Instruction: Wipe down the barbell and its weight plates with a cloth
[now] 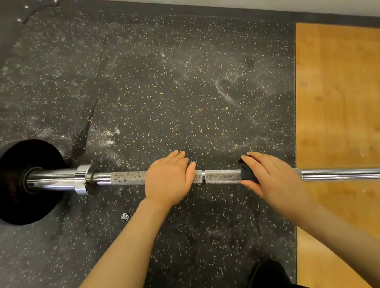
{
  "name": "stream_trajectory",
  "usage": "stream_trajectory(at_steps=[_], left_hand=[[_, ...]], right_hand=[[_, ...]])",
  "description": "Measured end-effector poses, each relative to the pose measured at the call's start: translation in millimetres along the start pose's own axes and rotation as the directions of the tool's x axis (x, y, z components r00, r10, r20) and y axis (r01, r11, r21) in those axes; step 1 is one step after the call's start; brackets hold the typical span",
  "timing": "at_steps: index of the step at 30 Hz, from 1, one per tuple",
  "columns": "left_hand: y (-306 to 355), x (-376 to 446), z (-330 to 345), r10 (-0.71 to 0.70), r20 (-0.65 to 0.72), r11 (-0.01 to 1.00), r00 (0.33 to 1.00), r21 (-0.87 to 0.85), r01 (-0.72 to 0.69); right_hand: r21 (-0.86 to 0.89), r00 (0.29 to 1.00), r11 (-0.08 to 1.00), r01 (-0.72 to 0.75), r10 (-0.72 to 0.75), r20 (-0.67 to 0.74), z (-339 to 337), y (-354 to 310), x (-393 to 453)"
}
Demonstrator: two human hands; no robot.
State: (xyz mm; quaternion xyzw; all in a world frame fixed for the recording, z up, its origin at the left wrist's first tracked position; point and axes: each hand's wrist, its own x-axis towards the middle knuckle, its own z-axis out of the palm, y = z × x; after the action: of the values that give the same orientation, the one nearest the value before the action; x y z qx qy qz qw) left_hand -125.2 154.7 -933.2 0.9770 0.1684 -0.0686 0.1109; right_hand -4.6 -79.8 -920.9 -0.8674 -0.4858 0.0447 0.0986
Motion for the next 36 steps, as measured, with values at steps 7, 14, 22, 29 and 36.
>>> stream_trajectory(at_steps=[7,14,22,29,36], left_hand=[[-4,26,-6,-0.007,0.014,1.000,1.000,0.022,0.006],[-6,31,-7,-0.011,0.033,1.000,0.999,0.025,0.010],[-3,30,-8,-0.011,-0.040,1.000,0.999,-0.010,0.011],[-6,32,-5,-0.005,-0.045,1.000,0.999,-0.014,0.004],[-8,34,-4,0.007,-0.035,1.000,0.999,0.027,-0.006]], right_hand=[[0.011,0.997,0.999,0.045,-0.045,-0.062,7,-14,31],[-0.034,0.999,0.998,0.051,-0.051,0.002,8,-7,34],[-0.023,0.999,0.999,-0.034,0.035,0.009,4,-4,31],[-0.006,0.999,1.000,0.006,-0.007,-0.034,12,-26,45],[-0.026,0.998,0.998,-0.049,0.048,-0.042,13,-2,28]])
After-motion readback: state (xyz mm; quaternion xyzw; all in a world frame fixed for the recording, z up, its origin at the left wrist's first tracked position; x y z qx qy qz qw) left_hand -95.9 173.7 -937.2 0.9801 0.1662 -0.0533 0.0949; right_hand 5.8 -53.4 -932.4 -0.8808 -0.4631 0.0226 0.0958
